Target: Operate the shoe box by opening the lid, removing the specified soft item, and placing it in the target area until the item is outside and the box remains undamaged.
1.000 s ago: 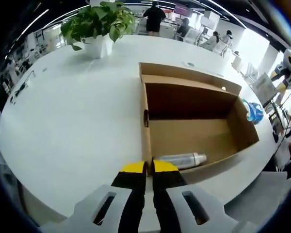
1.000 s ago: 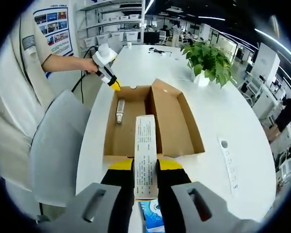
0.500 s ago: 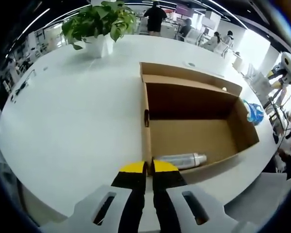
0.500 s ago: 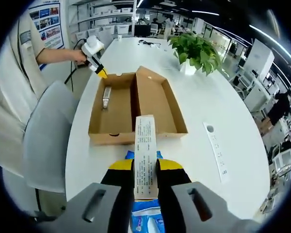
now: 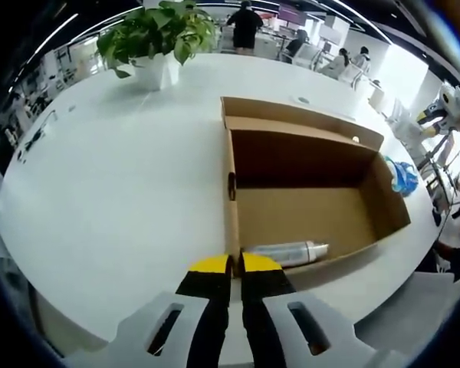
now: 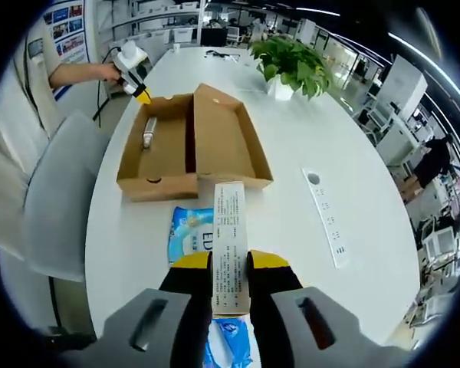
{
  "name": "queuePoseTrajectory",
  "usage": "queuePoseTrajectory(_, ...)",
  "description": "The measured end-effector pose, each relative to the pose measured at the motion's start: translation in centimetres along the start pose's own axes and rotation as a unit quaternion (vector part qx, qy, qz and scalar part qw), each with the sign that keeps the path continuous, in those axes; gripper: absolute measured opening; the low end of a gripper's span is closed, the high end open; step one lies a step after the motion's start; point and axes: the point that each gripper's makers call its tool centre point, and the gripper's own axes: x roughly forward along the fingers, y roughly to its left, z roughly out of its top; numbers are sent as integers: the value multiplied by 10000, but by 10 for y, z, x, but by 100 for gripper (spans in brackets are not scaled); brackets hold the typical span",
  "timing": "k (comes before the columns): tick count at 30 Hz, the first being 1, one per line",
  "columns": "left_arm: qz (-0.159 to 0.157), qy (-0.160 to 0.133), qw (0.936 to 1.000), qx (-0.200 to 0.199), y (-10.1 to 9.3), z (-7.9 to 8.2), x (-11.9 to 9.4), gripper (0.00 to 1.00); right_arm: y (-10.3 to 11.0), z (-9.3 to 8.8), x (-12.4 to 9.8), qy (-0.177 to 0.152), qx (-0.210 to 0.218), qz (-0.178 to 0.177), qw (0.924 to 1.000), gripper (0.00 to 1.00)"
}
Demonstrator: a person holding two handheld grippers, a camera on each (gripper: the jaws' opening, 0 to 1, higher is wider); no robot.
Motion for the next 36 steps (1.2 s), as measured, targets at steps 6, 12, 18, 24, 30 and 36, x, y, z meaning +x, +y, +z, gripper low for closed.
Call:
queuePoseTrajectory(6,-9,14,10000,-26,0,0,0,0,-14,-19,2,122,22,-34,9999,14)
queuePoseTrajectory(12,-22,34,10000,-37,0,0,1,1,-28,-34,5,211,34,-59,9998,14)
queuePoseTrajectory(18,-30,39,10000,-48,1,1,2,1,-41,-53,13,368,19,-80,9993,15)
queuePoseTrajectory(24,-22,49,10000,-47,1,1,3,1,-51,-72,22,543,14,-44,9985,15)
queuePoseTrajectory(30,5,54,10000,-44,1,2,3,1,-53,-97,28,776,12,34,9970,15)
queuePoseTrajectory(36,36,63,10000,-37,1,2,3,0,-51,-115,30,935,24,100,9956,15)
